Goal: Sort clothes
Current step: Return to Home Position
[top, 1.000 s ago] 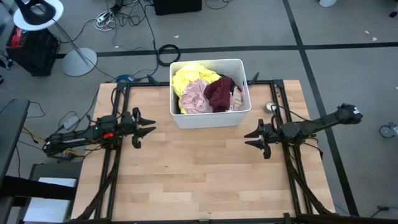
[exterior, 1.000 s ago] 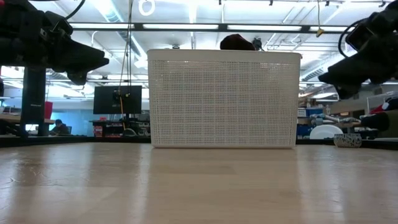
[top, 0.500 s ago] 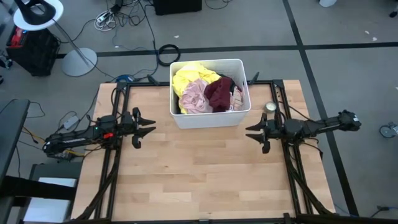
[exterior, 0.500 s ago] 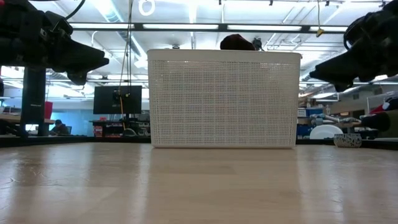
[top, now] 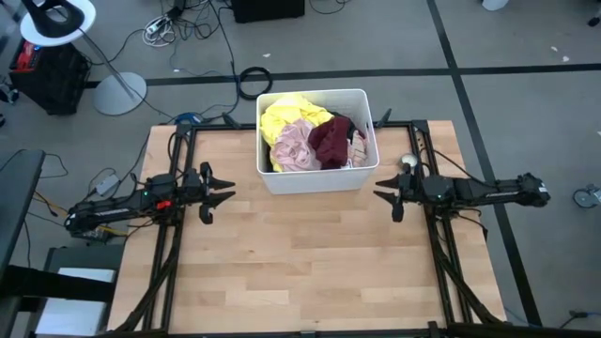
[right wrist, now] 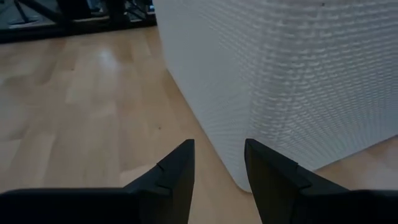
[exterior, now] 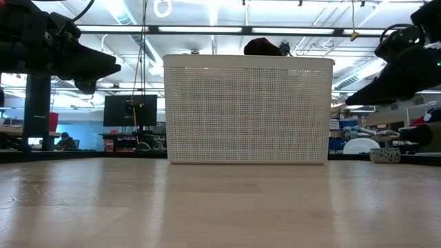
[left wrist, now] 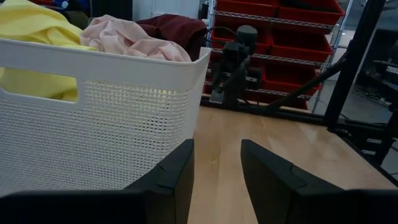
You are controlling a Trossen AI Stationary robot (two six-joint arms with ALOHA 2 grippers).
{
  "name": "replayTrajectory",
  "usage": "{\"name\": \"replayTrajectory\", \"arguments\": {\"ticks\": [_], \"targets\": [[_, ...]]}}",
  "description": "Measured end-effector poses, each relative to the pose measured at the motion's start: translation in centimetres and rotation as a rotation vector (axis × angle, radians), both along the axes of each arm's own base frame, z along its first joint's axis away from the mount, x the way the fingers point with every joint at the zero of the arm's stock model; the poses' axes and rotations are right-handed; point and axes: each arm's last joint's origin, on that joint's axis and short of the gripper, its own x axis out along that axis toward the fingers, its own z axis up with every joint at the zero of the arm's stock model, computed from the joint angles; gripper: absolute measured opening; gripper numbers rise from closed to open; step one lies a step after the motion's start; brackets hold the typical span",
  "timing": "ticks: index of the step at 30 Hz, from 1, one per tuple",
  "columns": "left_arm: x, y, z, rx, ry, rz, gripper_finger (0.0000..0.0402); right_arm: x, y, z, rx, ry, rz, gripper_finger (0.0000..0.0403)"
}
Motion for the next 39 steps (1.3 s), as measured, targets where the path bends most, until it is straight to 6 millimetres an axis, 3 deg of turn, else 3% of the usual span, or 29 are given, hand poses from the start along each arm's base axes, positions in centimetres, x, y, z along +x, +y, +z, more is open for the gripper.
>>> {"name": "replayTrajectory", "arguments": {"ticks": [12,23,39], "targets": [[0.0,0.0,0.0,0.000,0.000,0.000,0.0137,0.6,-0.8,0.0,-0.104,-0.183,-0.145,0.0142],[0.0,0.0,0.0,0.000,0.001,0.000,0.0137,0.4,-2.0,-0.1,-0.155,-0.179,-0.293,0.0141],[0.0,0.0,0.0,0.000,0.000,0.001,0.0137,0.4,-2.1,0.1,-0.134,-0.210,-0.302,0.0142]]}}
